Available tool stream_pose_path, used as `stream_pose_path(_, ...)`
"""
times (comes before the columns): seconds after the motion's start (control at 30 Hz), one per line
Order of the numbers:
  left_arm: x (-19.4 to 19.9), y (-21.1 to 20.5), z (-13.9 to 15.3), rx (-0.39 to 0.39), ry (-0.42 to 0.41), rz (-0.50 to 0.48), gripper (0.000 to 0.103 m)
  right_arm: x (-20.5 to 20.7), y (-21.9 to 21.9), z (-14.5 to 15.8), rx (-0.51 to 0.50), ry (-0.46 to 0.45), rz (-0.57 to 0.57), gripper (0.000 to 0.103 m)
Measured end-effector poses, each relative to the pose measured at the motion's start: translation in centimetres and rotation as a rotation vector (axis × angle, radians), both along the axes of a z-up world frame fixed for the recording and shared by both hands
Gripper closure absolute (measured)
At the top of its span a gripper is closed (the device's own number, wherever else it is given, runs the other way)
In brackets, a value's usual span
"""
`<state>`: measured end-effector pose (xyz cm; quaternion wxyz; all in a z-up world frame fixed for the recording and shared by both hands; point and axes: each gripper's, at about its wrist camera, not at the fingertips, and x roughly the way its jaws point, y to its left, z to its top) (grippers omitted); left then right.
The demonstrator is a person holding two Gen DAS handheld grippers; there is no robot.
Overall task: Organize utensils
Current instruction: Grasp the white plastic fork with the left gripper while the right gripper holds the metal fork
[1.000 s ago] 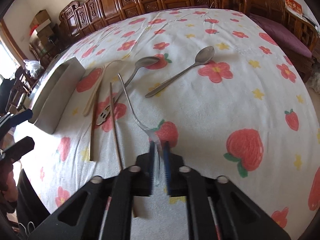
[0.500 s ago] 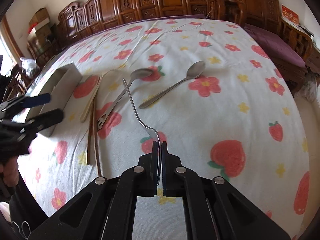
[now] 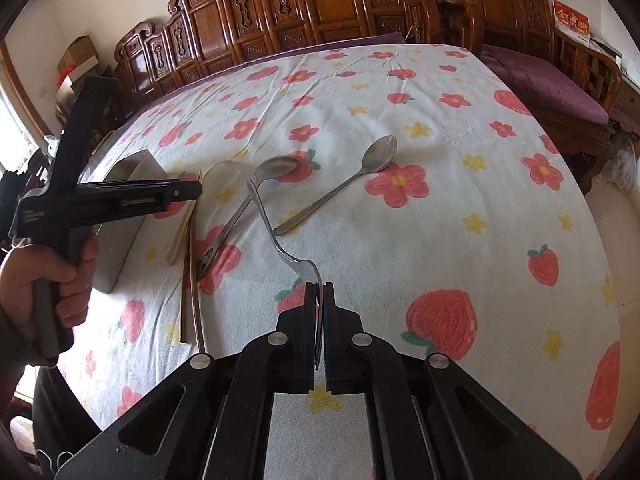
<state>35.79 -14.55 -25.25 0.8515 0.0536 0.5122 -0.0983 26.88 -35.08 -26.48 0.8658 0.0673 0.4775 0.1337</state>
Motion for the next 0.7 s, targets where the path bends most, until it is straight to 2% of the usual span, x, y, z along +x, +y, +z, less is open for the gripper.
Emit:
stream_pose_path(0.03, 0.2, -0.1, -0.2, 0.013, 0.0, 0.0, 0.078, 0.0, 0.0, 0.0, 0.001, 0.001, 0.0, 0.099)
stream_pose_path(0.2, 0.8, -0.5, -1.0, 0.069, 0.001, 0.001, 0.081, 0.1, -0.1, -0.1, 0.012, 0.003, -0.002, 0.099)
stream_pose_path(0.27, 0.9, -0.5, -1.0, 0.069, 0.002, -0.001, 0.09, 0.1, -0.1, -0.2, 0.014, 0.004, -0.003, 0.099)
stream_pose_path(0.33, 1.0, -0.7, -1.1, 0.081, -0.001, -0.01, 0.093, 0.1, -0.2, -0.2, 0.017, 0.005, -0.005, 0.099)
stream_pose_path(0.5, 1.3, -1.2, -1.5, 0.114, -0.002, -0.026, 0.093, 0.1, -0.3, -0.3, 0.021, 0.006, -0.006, 0.099)
stream_pose_path(0.57, 1.3, -1.2, -1.5, 0.117, -0.009, -0.027, 0.097, 0.1, -0.3, -0.3, 0.02, 0.005, -0.006, 0.099)
stream_pose_path(0.7, 0.8, -1.1, -0.8, 0.089, -0.024, -0.025, 0.098, 0.1, -0.3, -0.2, 0.02, 0.002, -0.009, 0.099)
